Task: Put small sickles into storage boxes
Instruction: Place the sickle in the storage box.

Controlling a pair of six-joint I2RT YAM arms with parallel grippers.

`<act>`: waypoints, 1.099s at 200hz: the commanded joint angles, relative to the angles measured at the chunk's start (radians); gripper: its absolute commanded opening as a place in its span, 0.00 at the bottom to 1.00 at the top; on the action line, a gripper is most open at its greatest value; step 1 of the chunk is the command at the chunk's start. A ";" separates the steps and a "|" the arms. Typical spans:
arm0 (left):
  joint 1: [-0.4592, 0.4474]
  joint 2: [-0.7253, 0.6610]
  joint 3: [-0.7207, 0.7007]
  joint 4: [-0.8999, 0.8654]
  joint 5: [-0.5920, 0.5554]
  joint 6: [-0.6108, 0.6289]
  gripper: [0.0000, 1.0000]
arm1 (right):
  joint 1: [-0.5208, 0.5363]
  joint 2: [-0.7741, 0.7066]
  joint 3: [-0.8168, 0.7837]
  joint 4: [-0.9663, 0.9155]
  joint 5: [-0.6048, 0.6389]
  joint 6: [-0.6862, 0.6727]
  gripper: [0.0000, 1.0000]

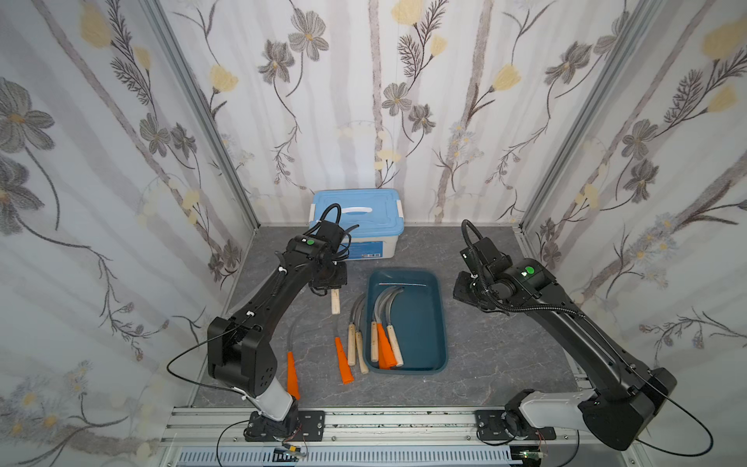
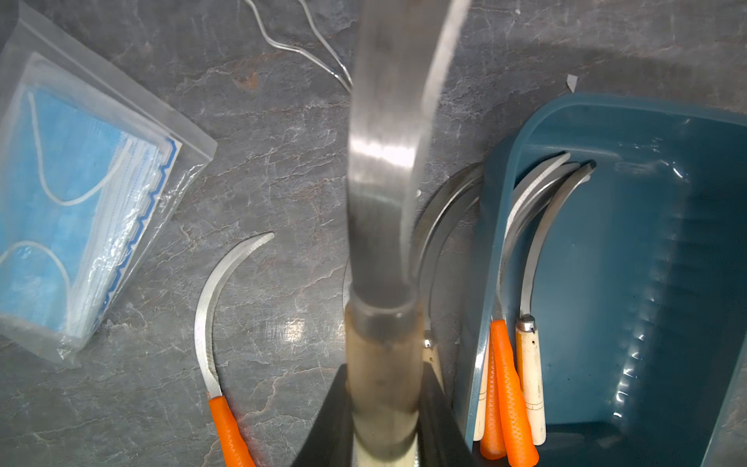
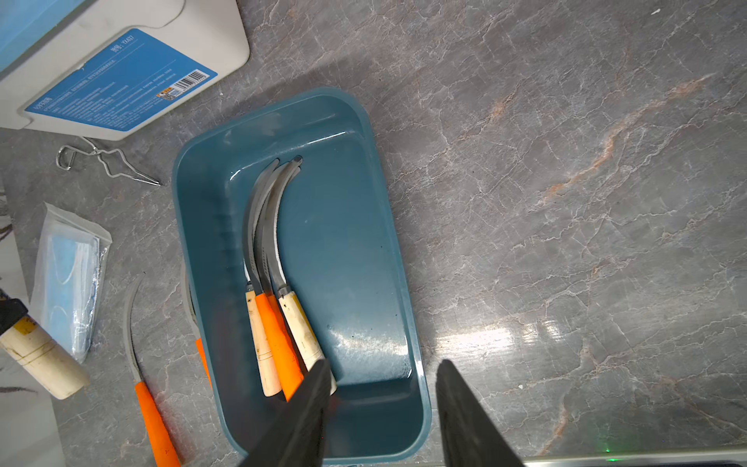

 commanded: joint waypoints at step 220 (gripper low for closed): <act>-0.291 0.157 -0.012 0.052 0.066 -0.141 0.00 | -0.010 -0.262 -0.211 -0.059 0.034 0.136 0.45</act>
